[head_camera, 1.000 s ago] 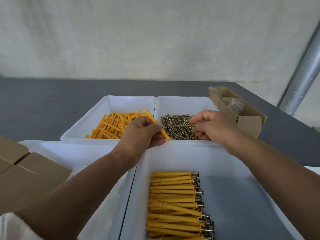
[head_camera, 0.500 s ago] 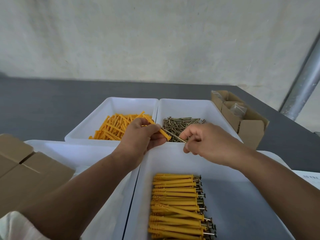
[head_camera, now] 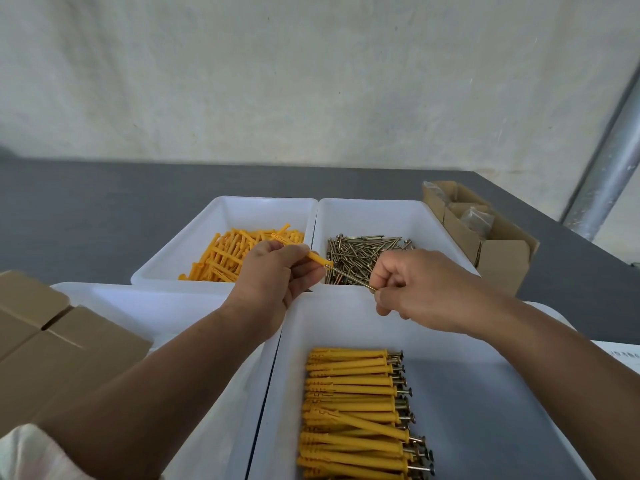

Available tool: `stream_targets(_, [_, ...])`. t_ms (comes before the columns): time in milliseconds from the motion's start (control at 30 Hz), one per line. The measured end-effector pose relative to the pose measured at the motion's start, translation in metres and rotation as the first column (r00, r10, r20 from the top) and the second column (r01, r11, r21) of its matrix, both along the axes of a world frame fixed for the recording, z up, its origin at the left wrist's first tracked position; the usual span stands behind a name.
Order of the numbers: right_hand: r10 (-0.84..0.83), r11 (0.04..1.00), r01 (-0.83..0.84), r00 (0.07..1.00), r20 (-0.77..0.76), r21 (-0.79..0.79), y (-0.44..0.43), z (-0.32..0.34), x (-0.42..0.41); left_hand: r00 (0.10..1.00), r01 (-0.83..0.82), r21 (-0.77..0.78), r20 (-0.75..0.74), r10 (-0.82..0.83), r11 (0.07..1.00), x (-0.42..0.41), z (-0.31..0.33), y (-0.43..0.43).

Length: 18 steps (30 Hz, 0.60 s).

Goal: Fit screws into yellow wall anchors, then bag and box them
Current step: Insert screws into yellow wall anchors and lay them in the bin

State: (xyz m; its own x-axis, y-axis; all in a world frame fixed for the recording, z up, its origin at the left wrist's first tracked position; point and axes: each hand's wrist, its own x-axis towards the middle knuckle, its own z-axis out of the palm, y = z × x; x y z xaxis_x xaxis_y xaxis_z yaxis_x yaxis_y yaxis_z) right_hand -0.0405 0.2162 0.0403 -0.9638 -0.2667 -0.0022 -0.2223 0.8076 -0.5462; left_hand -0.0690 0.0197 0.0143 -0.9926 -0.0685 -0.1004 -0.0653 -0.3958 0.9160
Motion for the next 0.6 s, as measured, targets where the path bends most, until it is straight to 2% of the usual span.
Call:
stream_targets(400, [-0.045, 0.999, 0.045, 0.999, 0.003, 0.008, 0.0001, 0.0000, -0.0012, 1.000, -0.017, 0.028, 0.010, 0.017, 0.999, 0.0020, 0.0017, 0.0008])
stream_targets(600, [-0.052, 0.999, 0.052, 0.999, -0.001, 0.010, -0.0010, -0.0013, -0.0003, 1.000, 0.005, -0.016, -0.015, -0.006, 1.000, 0.0025, 0.0012, 0.0014])
